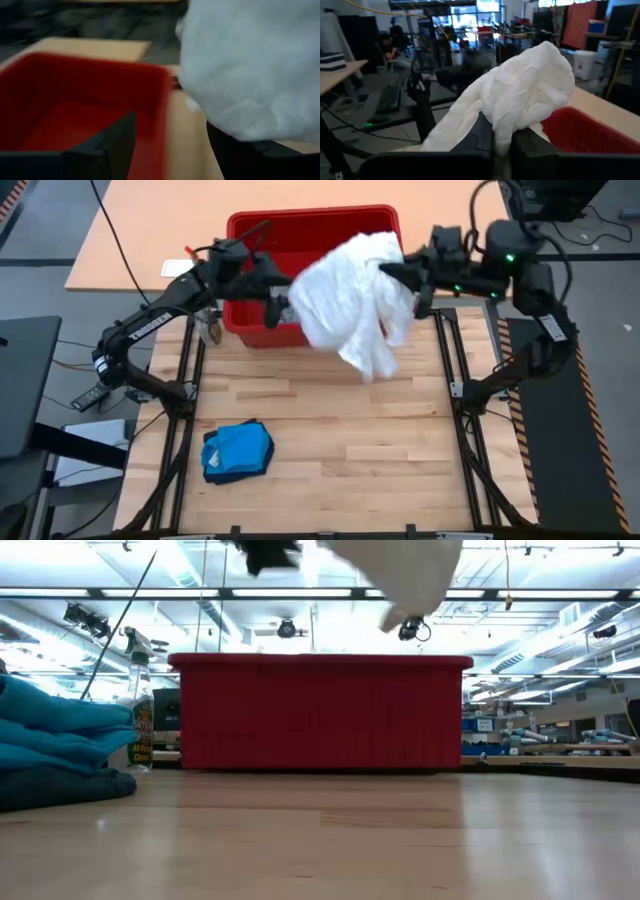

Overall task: Fold laundry
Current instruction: Fold the white shirt

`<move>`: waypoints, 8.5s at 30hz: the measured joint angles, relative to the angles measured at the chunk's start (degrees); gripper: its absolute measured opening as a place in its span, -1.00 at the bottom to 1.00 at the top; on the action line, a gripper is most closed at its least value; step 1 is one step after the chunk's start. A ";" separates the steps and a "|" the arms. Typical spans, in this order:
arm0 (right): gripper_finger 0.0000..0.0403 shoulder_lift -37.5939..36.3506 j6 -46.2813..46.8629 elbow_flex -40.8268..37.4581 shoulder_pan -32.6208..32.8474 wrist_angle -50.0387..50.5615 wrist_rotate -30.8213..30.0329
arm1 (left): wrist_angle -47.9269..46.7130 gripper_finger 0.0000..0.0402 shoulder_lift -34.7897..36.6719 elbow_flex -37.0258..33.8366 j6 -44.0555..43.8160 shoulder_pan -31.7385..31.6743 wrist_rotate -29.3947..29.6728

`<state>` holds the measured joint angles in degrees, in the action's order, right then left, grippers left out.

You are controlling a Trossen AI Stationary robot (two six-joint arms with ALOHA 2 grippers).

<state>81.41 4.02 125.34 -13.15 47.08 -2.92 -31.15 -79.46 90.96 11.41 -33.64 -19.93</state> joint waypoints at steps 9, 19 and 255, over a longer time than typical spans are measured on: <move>-0.88 -0.09 4.39 -5.79 12.06 15.60 -10.22 | -10.39 0.21 3.54 -0.48 -6.14 5.75 -6.62; -0.88 -10.08 8.69 -37.88 16.64 1.78 -9.81 | -15.09 0.21 2.51 -0.46 -13.09 17.97 2.07; 0.05 -16.02 105.50 -68.78 61.15 21.75 -17.25 | -12.35 0.15 9.69 -41.18 -89.98 53.04 30.32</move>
<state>65.38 109.53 56.55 48.00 68.82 -20.17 -43.50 -69.76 49.78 -78.57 19.41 10.39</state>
